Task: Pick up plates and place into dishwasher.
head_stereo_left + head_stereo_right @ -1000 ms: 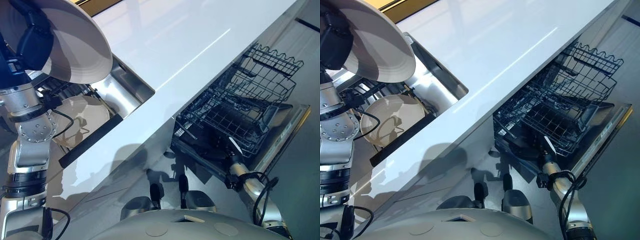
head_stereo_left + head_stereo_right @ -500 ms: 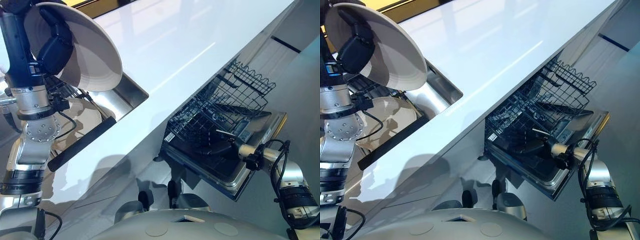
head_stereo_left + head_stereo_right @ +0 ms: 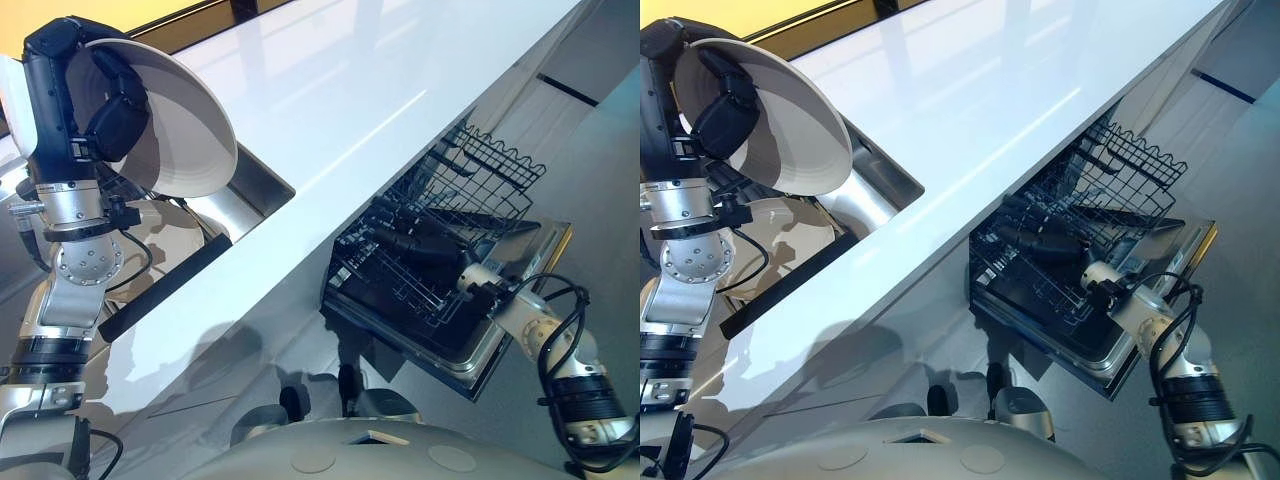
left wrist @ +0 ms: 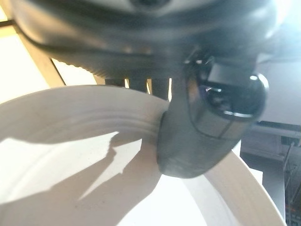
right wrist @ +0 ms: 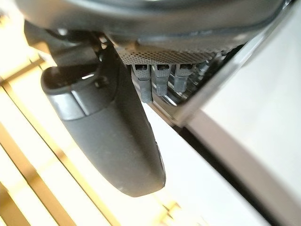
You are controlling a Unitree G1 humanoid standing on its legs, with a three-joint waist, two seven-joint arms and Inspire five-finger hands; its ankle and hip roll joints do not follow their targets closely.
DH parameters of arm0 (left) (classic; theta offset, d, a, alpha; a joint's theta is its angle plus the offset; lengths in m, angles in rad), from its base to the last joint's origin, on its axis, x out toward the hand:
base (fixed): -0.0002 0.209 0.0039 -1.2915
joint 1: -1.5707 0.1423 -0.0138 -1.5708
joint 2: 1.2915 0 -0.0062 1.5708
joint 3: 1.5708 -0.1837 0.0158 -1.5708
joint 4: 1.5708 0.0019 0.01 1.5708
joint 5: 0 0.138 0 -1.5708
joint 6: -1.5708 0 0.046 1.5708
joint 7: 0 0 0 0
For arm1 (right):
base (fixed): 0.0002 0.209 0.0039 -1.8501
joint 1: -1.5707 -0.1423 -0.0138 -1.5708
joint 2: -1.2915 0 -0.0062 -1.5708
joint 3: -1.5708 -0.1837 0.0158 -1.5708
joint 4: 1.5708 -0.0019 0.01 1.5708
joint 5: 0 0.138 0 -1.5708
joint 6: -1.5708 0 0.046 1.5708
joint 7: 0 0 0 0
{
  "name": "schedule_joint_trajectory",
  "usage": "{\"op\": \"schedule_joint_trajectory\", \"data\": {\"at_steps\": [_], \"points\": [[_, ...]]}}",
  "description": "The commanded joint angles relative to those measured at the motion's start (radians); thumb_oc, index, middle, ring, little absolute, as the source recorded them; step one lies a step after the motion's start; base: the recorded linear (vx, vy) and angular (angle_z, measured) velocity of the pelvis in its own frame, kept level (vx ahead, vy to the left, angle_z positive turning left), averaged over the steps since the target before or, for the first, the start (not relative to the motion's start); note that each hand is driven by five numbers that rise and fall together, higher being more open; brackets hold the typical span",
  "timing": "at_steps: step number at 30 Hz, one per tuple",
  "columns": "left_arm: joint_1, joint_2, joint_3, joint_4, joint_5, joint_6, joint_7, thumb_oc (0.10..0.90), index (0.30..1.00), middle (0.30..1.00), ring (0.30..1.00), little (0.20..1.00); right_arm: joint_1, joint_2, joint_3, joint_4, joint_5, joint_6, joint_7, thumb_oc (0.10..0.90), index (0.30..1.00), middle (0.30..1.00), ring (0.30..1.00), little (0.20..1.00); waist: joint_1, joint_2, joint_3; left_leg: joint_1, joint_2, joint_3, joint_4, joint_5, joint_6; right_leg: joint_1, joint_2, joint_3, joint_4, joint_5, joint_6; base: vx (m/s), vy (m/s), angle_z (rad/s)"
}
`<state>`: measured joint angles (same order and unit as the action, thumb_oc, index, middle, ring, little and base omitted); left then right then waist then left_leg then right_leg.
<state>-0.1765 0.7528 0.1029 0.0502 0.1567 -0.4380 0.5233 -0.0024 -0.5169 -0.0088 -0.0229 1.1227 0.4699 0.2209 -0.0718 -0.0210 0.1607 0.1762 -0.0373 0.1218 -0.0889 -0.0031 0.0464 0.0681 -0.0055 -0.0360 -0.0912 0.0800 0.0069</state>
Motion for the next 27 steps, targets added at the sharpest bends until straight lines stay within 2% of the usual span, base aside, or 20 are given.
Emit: {"op": "schedule_joint_trajectory", "data": {"at_steps": [1,3,5,6,7,8,9,10,11,12,13,15,17,19,20,23,25,27], "points": [[-0.154,0.040,0.039,0.054,-0.042,-0.021,0.006,0.100,0.300,0.300,0.300,0.200,-0.244,0.066,-0.310,-0.197,0.249,-0.322,-0.034,0.800,0.900,0.900,0.900,0.900,-0.008,0.046,-0.129,-0.041,-0.015,-0.050,0.002,-0.072,-0.002,0.009,0.026,-0.035,0.099,-0.181,0.054,0.00,0.000,0.00],[-0.170,0.060,0.041,0.070,-0.066,-0.004,-0.008,0.100,0.300,0.300,0.300,0.200,-0.255,0.044,-0.347,-0.176,0.241,-0.319,-0.071,0.800,0.900,0.900,0.900,0.900,-0.014,0.048,-0.131,-0.039,-0.016,-0.042,0.002,-0.075,-0.001,0.007,0.027,-0.030,0.100,-0.181,0.054,0.00,0.000,0.00],[-0.187,0.082,0.043,0.095,-0.087,0.005,-0.023,0.100,0.300,0.300,0.300,0.200,-0.261,0.009,-0.388,-0.125,0.176,-0.355,-0.119,0.800,0.900,0.900,0.900,0.900,-0.019,0.047,-0.136,-0.036,-0.015,-0.033,0.002,-0.077,-0.003,0.005,0.028,-0.028,0.102,-0.180,0.056,0.00,0.000,0.00],[-0.193,0.092,0.042,0.108,-0.098,0.007,-0.028,0.100,0.300,0.300,0.300,0.200,-0.260,-0.024,-0.409,-0.091,0.107,-0.405,-0.154,0.800,0.900,0.900,0.900,0.900,-0.023,0.046,-0.137,-0.035,-0.014,-0.029,0.002,-0.078,-0.005,0.005,0.029,-0.028,0.102,-0.179,0.056,0.00,0.000,0.00],[-0.202,0.098,0.030,0.125,-0.104,0.010,-0.019,0.100,0.300,0.300,0.300,0.200,-0.251,-0.096,-0.443,-0.005,-0.141,-0.556,-0.241,0.800,0.900,0.900,0.900,0.900,-0.030,0.047,-0.133,-0.032,-0.013,-0.021,0.002,-0.077,-0.011,0.004,0.029,-0.027,0.106,-0.178,0.058,0.00,0.000,0.00],[-0.204,0.101,0.025,0.127,-0.108,0.012,-0.013,0.100,0.300,0.300,0.300,0.200,-0.238,-0.132,-0.451,0.021,-0.266,-0.619,-0.280,0.800,0.900,0.900,0.900,0.900,-0.032,0.047,-0.133,-0.032,-0.013,-0.019,0.002,-0.079,-0.013,0.003,0.030,-0.024,0.106,-0.179,0.059,0.00,0.000,0.00],[-0.198,0.100,0.020,0.111,-0.104,0.031,0.004,0.100,0.300,0.300,0.300,0.200,-0.198,-0.203,-0.462,0.046,-0.481,-0.716,-0.351,0.800,0.900,0.900,0.900,0.900,-0.040,0.048,-0.128,-0.032,-0.014,-0.018,0.003,-0.076,-0.013,0.000,0.032,-0.016,0.108,-0.179,0.058,0.01,-0.001,0.05],[-0.187,0.092,0.020,0.086,-0.096,0.051,0.015,0.100,0.300,0.300,0.300,0.200,-0.171,-0.235,-0.472,0.039,-0.629,-0.771,-0.404,0.800,0.900,0.900,0.900,0.900,-0.045,0.050,-0.125,-0.031,-0.014,-0.018,0.003,-0.074,-0.012,-0.001,0.034,-0.009,0.111,-0.179,0.057,0.00,-0.003,0.07],[-0.178,0.083,0.023,0.069,-0.087,0.061,0.019,0.100,0.300,0.300,0.300,0.200,-0.150,-0.254,-0.482,0.028,-0.699,-0.813,-0.426,0.800,0.900,0.900,0.900,0.900,-0.049,0.051,-0.123,-0.031,-0.015,-0.019,0.003,-0.073,-0.011,-0.003,0.036,-0.004,0.113,-0.179,0.056,0.00,-0.002,0.05],[-0.176,0.080,0.024,0.065,-0.084,0.063,0.020,0.100,0.300,0.300,0.300,0.200,-0.146,-0.257,-0.483,0.026,-0.710,-0.824,-0.427,0.800,0.900,0.900,0.900,0.900,-0.049,0.052,-0.123,-0.030,-0.015,-0.019,0.003,-0.073,-0.010,-0.003,0.037,-0.003,0.115,-0.179,0.056,0.00,-0.008,-0.04],[-0.176,0.065,0.020,0.055,-0.067,0.069,0.025,0.100,0.300,0.300,0.300,0.200,-0.140,-0.265,-0.482,0.009,-0.744,-0.868,-0.416,0.800,0.900,0.900,0.900,0.900,-0.052,0.052,-0.120,-0.029,-0.016,-0.021,0.003,-0.074,-0.009,-0.003,0.038,0.000,0.117,-0.181,0.054,0.00,-0.010,-0.16],[-0.188,0.036,0.004,0.046,-0.031,0.077,0.037,0.100,0.300,0.300,0.300,0.200,-0.156,-0.257,-0.451,-0.050,-0.808,-0.899,-0.396,0.800,0.900,0.900,0.900,0.900,-0.053,0.052,-0.116,-0.028,-0.018,-0.024,0.004,-0.074,-0.006,-0.002,0.040,0.003,0.121,-0.183,0.052,0.00,-0.020,-0.22],[-0.215,0.013,-0.020,0.040,-0.006,0.095,0.041,0.100,0.300,0.300,0.300,0.200,-0.200,-0.244,-0.386,-0.095,-0.864,-0.895,-0.384,0.800,0.900,0.900,0.900,0.900,-0.051,0.054,-0.115,-0.025,-0.019,-0.029,0.004,-0.075,-0.006,-0.001,0.041,0.005,0.123,-0.185,0.050,0.00,-0.018,-0.21],[-0.233,-0.003,-0.036,0.037,0.001,0.103,0.042,0.100,0.300,0.300,0.300,0.200,-0.241,-0.223,-0.330,-0.129,-0.845,-0.852,-0.314,0.800,0.900,0.900,0.900,0.900,-0.048,0.056,-0.117,-0.023,-0.019,-0.032,0.004,-0.075,-0.007,0.002,0.041,0.002,0.123,-0.186,0.047,0.01,-0.014,-0.24],[-0.247,-0.018,-0.050,0.029,0.016,0.108,0.047,0.100,0.300,0.300,0.300,0.200,-0.272,-0.205,-0.282,-0.155,-0.782,-0.789,-0.217,0.800,0.900,0.900,0.900,0.900,-0.042,0.057,-0.118,-0.023,-0.019,-0.035,0.004,-0.075,-0.010,0.004,0.040,-0.003,0.121,-0.187,0.047,0.00,-0.016,-0.15],[-0.265,-0.034,-0.072,0.010,0.045,0.113,0.065,0.100,0.300,0.300,0.300,0.200,-0.304,-0.165,-0.189,-0.195,-0.657,-0.676,-0.076,0.800,0.900,0.900,0.900,0.900,-0.029,0.056,-0.119,-0.025,-0.019,-0.042,0.003,-0.071,-0.013,0.007,0.036,-0.014,0.121,-0.188,0.045,0.00,-0.006,-0.03],[-0.276,-0.043,-0.090,-0.005,0.056,0.120,0.073,0.100,0.300,0.300,0.300,0.200,-0.322,-0.139,-0.132,-0.215,-0.620,-0.637,-0.049,0.800,0.900,0.900,0.900,0.900,-0.021,0.055,-0.121,-0.026,-0.019,-0.048,0.003,-0.070,-0.014,0.008,0.034,-0.023,0.120,-0.189,0.044,-0.01,-0.031,0.09],[-0.287,-0.050,-0.112,-0.007,0.062,0.124,0.086,0.100,0.300,0.300,0.300,0.200,-0.341,-0.123,-0.091,-0.222,-0.614,-0.630,-0.050,0.800,0.900,0.900,0.900,0.900,-0.016,0.054,-0.124,-0.026,-0.019,-0.050,0.003,-0.069,-0.015,0.010,0.033,-0.030,0.119,-0.189,0.044,-0.01,-0.023,0.12]]}}
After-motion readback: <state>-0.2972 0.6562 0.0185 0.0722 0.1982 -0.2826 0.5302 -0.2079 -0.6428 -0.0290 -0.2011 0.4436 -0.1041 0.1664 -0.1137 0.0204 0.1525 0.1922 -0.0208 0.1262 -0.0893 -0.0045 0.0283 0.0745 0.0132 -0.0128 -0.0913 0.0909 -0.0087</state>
